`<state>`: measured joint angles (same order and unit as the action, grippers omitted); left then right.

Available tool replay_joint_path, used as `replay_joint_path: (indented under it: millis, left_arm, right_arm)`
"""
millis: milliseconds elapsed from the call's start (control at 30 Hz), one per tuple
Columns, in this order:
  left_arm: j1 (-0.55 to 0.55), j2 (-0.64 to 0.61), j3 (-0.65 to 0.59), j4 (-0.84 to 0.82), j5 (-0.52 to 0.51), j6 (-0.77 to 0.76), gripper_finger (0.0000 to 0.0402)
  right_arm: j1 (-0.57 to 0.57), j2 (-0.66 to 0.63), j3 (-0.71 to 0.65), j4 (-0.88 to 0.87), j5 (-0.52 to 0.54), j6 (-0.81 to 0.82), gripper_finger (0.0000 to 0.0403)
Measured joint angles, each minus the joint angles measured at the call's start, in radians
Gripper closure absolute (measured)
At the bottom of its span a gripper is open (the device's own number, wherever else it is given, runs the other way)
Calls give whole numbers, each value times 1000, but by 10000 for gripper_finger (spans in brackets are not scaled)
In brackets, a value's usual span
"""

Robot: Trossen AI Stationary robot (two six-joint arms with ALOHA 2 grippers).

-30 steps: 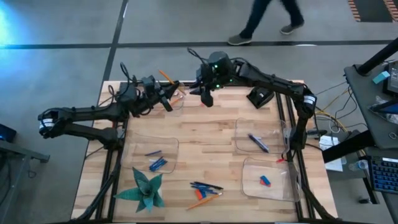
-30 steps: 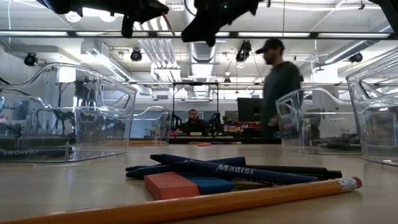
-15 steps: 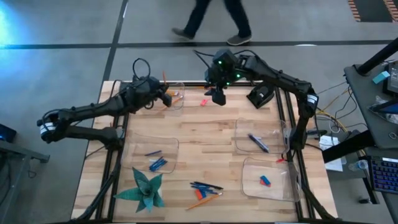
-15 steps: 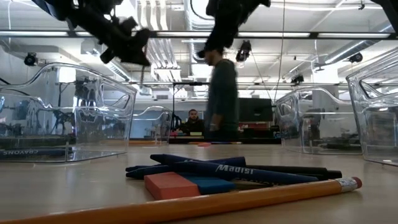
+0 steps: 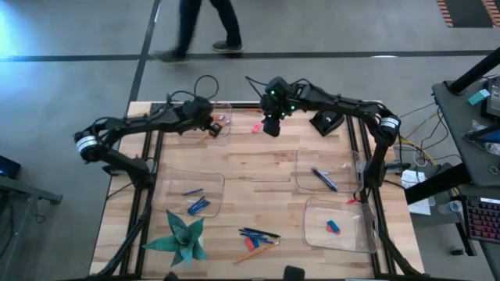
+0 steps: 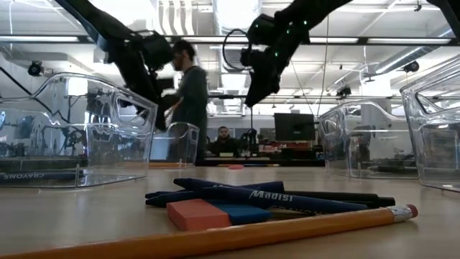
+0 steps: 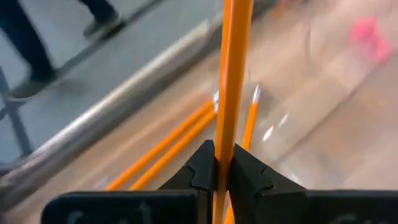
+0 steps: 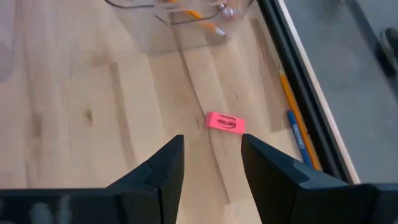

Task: Sort crayons/erasers/pens/pencils in bins
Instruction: Put the pencil into the top left transparent bin

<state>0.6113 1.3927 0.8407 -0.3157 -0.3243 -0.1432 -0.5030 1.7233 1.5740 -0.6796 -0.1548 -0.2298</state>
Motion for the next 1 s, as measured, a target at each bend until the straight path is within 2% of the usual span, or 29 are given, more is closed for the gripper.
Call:
replay_joint_path:
  millis: [133,267,400,533,1000]
  left_arm:
    - [11,45,29,-66,-5,23,390]
    - [22,80,31,-71,-8,24,389]
    - [25,103,31,-85,-2,30,388]
    - [30,120,31,-98,3,77,388]
    - [48,126,31,-96,5,82,387]
  right_arm:
    - [0,0,-74,124,0,-5,257]
    - [0,3,-132,260,0,135,259]
    - [0,22,-147,318,1,226,259]
    - [1,54,-150,330,1,247,259]
    - [0,114,-151,327,1,271,259]
